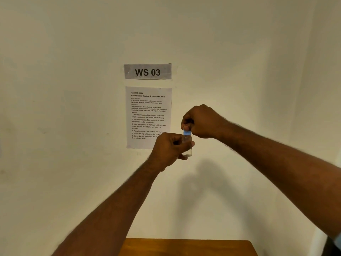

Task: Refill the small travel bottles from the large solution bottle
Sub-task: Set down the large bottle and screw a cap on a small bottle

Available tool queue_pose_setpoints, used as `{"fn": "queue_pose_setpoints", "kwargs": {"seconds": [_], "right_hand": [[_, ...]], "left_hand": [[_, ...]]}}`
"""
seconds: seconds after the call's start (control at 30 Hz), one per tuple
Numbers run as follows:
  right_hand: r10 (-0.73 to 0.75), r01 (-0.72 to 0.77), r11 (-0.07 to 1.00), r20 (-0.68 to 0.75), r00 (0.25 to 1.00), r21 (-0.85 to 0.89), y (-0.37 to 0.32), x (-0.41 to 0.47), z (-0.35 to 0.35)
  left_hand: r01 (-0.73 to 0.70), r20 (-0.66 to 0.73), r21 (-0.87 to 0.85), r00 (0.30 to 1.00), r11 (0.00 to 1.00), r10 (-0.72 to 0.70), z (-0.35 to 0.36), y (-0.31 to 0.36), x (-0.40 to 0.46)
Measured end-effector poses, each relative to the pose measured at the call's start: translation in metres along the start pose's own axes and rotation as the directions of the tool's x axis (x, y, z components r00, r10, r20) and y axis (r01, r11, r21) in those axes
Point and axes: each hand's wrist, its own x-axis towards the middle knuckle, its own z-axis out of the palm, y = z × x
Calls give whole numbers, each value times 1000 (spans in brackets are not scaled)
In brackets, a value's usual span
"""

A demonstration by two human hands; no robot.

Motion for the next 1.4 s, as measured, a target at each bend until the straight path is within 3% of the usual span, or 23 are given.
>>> {"fn": "queue_pose_setpoints", "kwargs": {"seconds": [0.2,0.4,0.47,0.6,0.8,1.07,1.23,1.4], "right_hand": [[131,-129,932,17,991,339,6,-24,30],[317,-296,780,59,946,551,17,-50,85],[351,-322,739,69,934,592,21,-57,99],[431,-392,731,68,900,559,37,-74,130],[577,-559,710,101,810,428,75,-116,196],[727,-753,557,232,646,352,147,-179,297],[765,-835,429,352,539,344,203,-209,372],[771,-875,373,421,477,308,249,-227,442]], "left_hand": [[-15,-52,5,999,1000,15,-7,-19,-9],[41,-12,56,999,998,-41,-3,-47,-29],[26,-9,155,1000,988,-25,1,-64,-36],[5,20,451,1000,892,-16,4,-112,-53],[-83,173,702,983,708,-56,24,-200,-84],[-126,315,816,916,564,-250,68,-318,-114],[-121,331,864,868,488,-370,98,-385,-125],[-98,330,868,845,486,-420,118,-436,-128]]}}
